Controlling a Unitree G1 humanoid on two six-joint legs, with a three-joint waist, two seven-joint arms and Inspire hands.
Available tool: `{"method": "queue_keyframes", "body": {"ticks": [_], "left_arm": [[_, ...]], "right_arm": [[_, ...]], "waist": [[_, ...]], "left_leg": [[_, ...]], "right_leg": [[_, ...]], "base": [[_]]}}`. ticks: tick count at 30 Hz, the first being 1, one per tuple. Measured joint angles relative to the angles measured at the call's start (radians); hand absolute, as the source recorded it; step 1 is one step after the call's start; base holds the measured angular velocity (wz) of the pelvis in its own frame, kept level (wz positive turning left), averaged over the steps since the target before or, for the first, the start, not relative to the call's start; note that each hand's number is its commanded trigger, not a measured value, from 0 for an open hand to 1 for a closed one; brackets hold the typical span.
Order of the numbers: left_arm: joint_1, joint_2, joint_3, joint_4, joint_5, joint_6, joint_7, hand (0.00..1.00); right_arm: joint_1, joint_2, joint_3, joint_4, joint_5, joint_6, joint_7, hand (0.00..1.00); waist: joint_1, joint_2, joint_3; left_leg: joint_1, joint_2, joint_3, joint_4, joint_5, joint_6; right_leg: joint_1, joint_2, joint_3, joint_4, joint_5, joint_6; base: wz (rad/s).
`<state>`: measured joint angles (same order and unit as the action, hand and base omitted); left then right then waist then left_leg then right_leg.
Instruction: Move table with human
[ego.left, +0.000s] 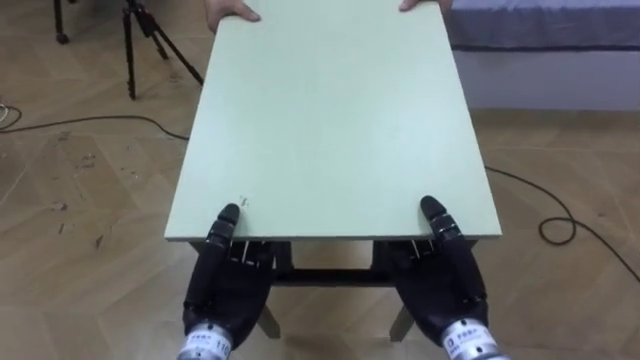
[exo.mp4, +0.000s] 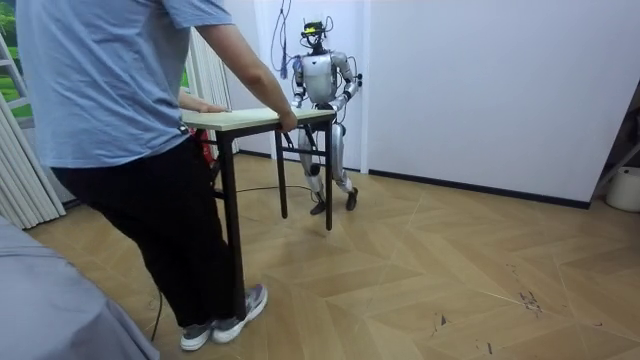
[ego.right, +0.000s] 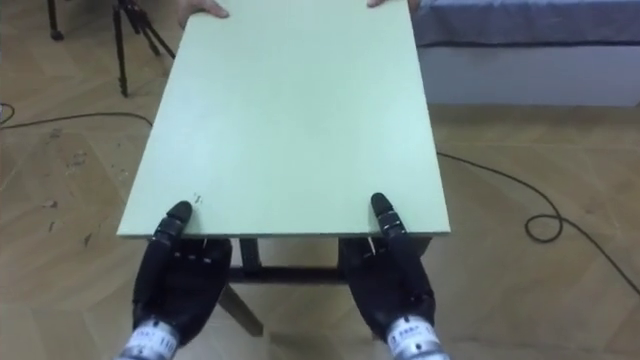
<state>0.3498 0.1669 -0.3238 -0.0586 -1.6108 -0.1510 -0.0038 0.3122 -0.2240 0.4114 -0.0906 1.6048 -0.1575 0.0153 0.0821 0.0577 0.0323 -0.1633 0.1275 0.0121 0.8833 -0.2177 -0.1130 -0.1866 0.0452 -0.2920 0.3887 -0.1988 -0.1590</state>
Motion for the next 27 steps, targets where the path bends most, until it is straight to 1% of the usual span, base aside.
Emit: {"method": "queue_keyframes", "body": {"ticks": [1,2,3,4,5,6,7,8,9,10,11,12,13,14,15,16,17,18,19,20,21,22,23,24,25,26,27], "left_arm": [[-0.003,-0.006,0.002,0.000,0.001,0.002,-0.002,1.00],[-0.017,-0.016,0.004,0.001,0.002,0.002,-0.005,1.00],[-0.039,-0.016,0.004,0.003,0.001,0.005,-0.005,1.00],[-0.051,-0.013,0.004,0.007,0.001,0.005,-0.006,1.00],[-0.088,-0.010,0.003,0.030,-0.002,0.004,-0.009,1.00],[-0.106,-0.011,0.003,0.042,-0.004,0.003,-0.010,1.00],[-0.130,-0.012,0.000,0.067,-0.010,-0.001,-0.010,1.00],[-0.149,-0.018,-0.004,0.094,-0.010,-0.002,-0.010,1.00],[-0.150,-0.027,-0.006,0.114,-0.010,-0.001,-0.012,1.00],[-0.147,-0.032,-0.006,0.118,-0.010,0.000,-0.015,1.00],[-0.122,-0.039,-0.006,0.118,-0.010,0.000,-0.023,1.00],[-0.099,-0.040,-0.005,0.118,-0.013,0.000,-0.028,1.00],[-0.090,-0.039,-0.005,0.118,-0.013,0.000,-0.029,1.00],[-0.074,-0.037,-0.004,0.118,-0.013,0.000,-0.030,1.00],[-0.068,-0.032,-0.005,0.119,-0.014,0.001,-0.030,1.00],[-0.069,-0.034,-0.006,0.128,-0.013,0.006,-0.030,1.00],[-0.076,-0.039,-0.016,0.137,-0.008,0.024,-0.022,1.00],[-0.078,-0.039,-0.036,0.137,0.003,0.033,-0.018,1.00],[-0.075,-0.040,-0.039,0.137,0.008,0.038,-0.019,1.00],[-0.072,-0.039,-0.040,0.134,0.013,0.049,-0.019,1.00],[-0.072,-0.040,-0.035,0.128,0.013,0.053,-0.019,1.00],[-0.073,-0.041,-0.033,0.126,0.013,0.053,-0.019,1.00],[-0.067,-0.044,-0.033,0.118,0.013,0.053,-0.020,1.00],[-0.059,-0.048,-0.031,0.111,0.012,0.051,-0.025,1.00],[-0.047,-0.043,-0.014,0.096,0.007,0.040,-0.038,1.00],[-0.052,-0.040,-0.004,0.096,0.014,0.038,-0.041,1.00],[-0.065,-0.036,-0.001,0.096,0.024,0.038,-0.040,1.00]], "right_arm": [[-0.003,-0.004,0.000,-0.004,-0.001,-0.005,0.003,1.00],[-0.022,-0.008,-0.002,-0.003,-0.001,-0.013,0.008,1.00],[-0.037,-0.005,-0.007,-0.001,0.005,-0.021,0.010,1.00],[-0.047,-0.002,-0.009,0.001,0.011,-0.022,0.011,1.00],[-0.066,0.001,-0.018,0.007,0.014,-0.022,0.011,1.00],[-0.079,0.003,-0.025,0.013,0.013,-0.016,0.011,1.00],[-0.101,0.010,-0.041,0.031,0.009,-0.006,0.015,1.00],[-0.115,0.020,-0.059,0.055,0.003,0.008,0.017,1.00],[-0.116,0.031,-0.074,0.074,0.000,0.026,0.017,1.00],[-0.111,0.033,-0.082,0.080,-0.004,0.036,0.017,1.00],[-0.101,0.032,-0.084,0.081,-0.011,0.054,0.017,1.00],[-0.087,0.028,-0.085,0.081,-0.014,0.070,0.017,1.00],[-0.079,0.028,-0.085,0.081,-0.017,0.076,0.017,1.00],[-0.063,0.029,-0.086,0.080,-0.023,0.091,0.017,1.00],[-0.052,0.025,-0.086,0.080,-0.031,0.102,0.017,1.00],[-0.043,0.025,-0.092,0.080,-0.032,0.106,0.017,1.00],[-0.010,0.032,-0.112,0.076,-0.033,0.103,0.024,1.00],[0.027,0.032,-0.121,0.065,-0.029,0.084,0.042,1.00],[0.040,0.028,-0.123,0.061,-0.025,0.079,0.050,1.00],[0.053,0.027,-0.124,0.052,-0.021,0.073,0.053,1.00],[0.051,0.025,-0.118,0.045,-0.018,0.067,0.053,1.00],[0.047,0.026,-0.117,0.045,-0.017,0.066,0.053,1.00],[0.037,0.020,-0.119,0.046,-0.016,0.066,0.051,1.00],[0.025,0.016,-0.117,0.046,-0.016,0.068,0.049,1.00],[-0.012,0.033,-0.103,0.054,-0.010,0.073,0.029,1.00],[-0.010,0.041,-0.101,0.054,-0.014,0.071,0.022,1.00],[-0.005,0.053,-0.100,0.047,-0.012,0.071,0.019,1.00]], "waist": [[0.001,0.013,-0.0022],[-0.003,0.033,-0.0001],[-0.017,0.040,-0.0008],[-0.024,0.041,-0.0008],[-0.027,0.040,-0.0003],[-0.026,0.039,-0.0004],[-0.026,0.039,-0.0003],[-0.026,0.035,0.0000],[-0.027,0.032,-0.0016],[-0.029,0.029,-0.0019],[-0.043,0.028,-0.0031],[-0.059,0.024,-0.0052],[-0.068,0.019,-0.0084],[-0.080,0.004,-0.0160],[-0.097,-0.007,-0.0201],[-0.115,-0.009,-0.0204],[-0.138,-0.009,-0.0207],[-0.136,-0.016,-0.0206],[-0.134,-0.020,-0.0210],[-0.133,-0.029,-0.0210],[-0.133,-0.046,-0.0150],[-0.134,-0.059,-0.0054],[-0.108,-0.043,-0.0168],[-0.088,-0.020,-0.0316],[-0.056,-0.004,-0.0387],[-0.085,-0.041,-0.0350],[-0.103,-0.080,-0.0305]], "left_leg": [[0.000,0.002,-0.002,0.001,-0.025,-0.004],[0.014,0.007,-0.015,-0.015,-0.067,-0.004],[0.038,-0.001,-0.024,-0.087,-0.099,-0.001],[0.053,-0.001,-0.021,-0.135,-0.128,0.003],[0.086,-0.002,-0.005,-0.263,-0.181,0.011],[0.100,-0.002,0.005,-0.321,-0.199,0.016],[0.116,-0.006,0.019,-0.409,-0.222,0.026],[0.120,-0.022,0.022,-0.438,-0.243,0.056],[0.118,-0.041,0.033,-0.417,-0.243,0.063],[0.111,-0.051,0.045,-0.403,-0.237,0.077],[0.085,-0.057,0.064,-0.385,-0.227,0.098],[0.068,-0.075,0.070,-0.379,-0.206,0.120],[0.059,-0.086,0.070,-0.383,-0.194,0.131],[0.043,-0.108,0.075,-0.396,-0.166,0.152],[0.026,-0.109,0.109,-0.398,-0.142,0.164],[0.021,-0.100,0.132,-0.397,-0.131,0.168],[0.020,-0.076,0.186,-0.405,-0.107,0.168],[0.034,-0.058,0.265,-0.434,-0.079,0.160],[0.045,-0.051,0.306,-0.452,-0.065,0.158],[0.053,-0.051,0.361,-0.468,-0.046,0.157],[0.046,-0.055,0.396,-0.447,-0.043,0.158],[0.033,-0.073,0.389,-0.428,-0.042,0.158],[-0.005,-0.129,0.315,-0.431,-0.051,0.176],[-0.034,-0.146,0.282,-0.445,-0.048,0.203],[-0.073,-0.150,0.231,-0.452,-0.023,0.226],[-0.064,-0.171,0.237,-0.467,0.000,0.242],[-0.059,-0.190,0.249,-0.477,0.017,0.250]], "right_leg": [[-0.010,0.006,-0.016,-0.004,0.007,-0.006],[-0.040,0.014,-0.040,0.000,0.020,-0.016],[-0.081,0.012,-0.060,0.016,0.033,-0.022],[-0.101,0.009,-0.069,0.024,0.043,-0.025],[-0.147,0.006,-0.068,0.034,0.074,-0.024],[-0.166,0.004,-0.067,0.034,0.090,-0.024],[-0.191,-0.002,-0.070,0.021,0.119,-0.029],[-0.210,-0.015,-0.071,0.017,0.147,-0.030],[-0.213,-0.030,-0.070,0.006,0.181,-0.025],[-0.214,-0.041,-0.068,0.002,0.196,-0.017],[-0.211,-0.058,-0.057,-0.017,0.228,0.020],[-0.211,-0.066,-0.016,-0.045,0.263,0.110],[-0.208,-0.070,0.008,-0.070,0.282,0.157],[-0.199,-0.085,0.028,-0.123,0.328,0.220],[-0.202,-0.107,0.062,-0.105,0.342,0.221],[-0.207,-0.124,0.082,-0.039,0.311,0.203],[-0.205,-0.169,0.097,0.117,0.200,0.179],[-0.186,-0.212,0.111,0.275,0.090,0.179],[-0.166,-0.230,0.121,0.333,0.044,0.187],[-0.118,-0.269,0.141,0.414,-0.027,0.197],[-0.089,-0.292,0.159,0.415,-0.068,0.227],[-0.097,-0.280,0.162,0.396,-0.071,0.236],[-0.116,-0.260,0.168,0.331,-0.069,0.273],[-0.113,-0.229,0.178,0.269,-0.068,0.300],[-0.114,-0.221,0.205,0.311,-0.067,0.267],[-0.063,-0.298,0.148,0.427,-0.093,0.261],[-0.006,-0.362,0.119,0.512,-0.081,0.262]], "base": [[0.14],[0.27],[0.40],[0.48],[0.30],[0.23],[0.07],[-0.05],[-0.15],[-0.17],[-0.05],[0.00],[0.16],[0.32],[0.51],[0.92],[1.06],[0.90],[0.50],[0.23],[0.12],[-0.36],[-0.71],[-1.31],[-0.63],[-0.04],[0.64]]}}
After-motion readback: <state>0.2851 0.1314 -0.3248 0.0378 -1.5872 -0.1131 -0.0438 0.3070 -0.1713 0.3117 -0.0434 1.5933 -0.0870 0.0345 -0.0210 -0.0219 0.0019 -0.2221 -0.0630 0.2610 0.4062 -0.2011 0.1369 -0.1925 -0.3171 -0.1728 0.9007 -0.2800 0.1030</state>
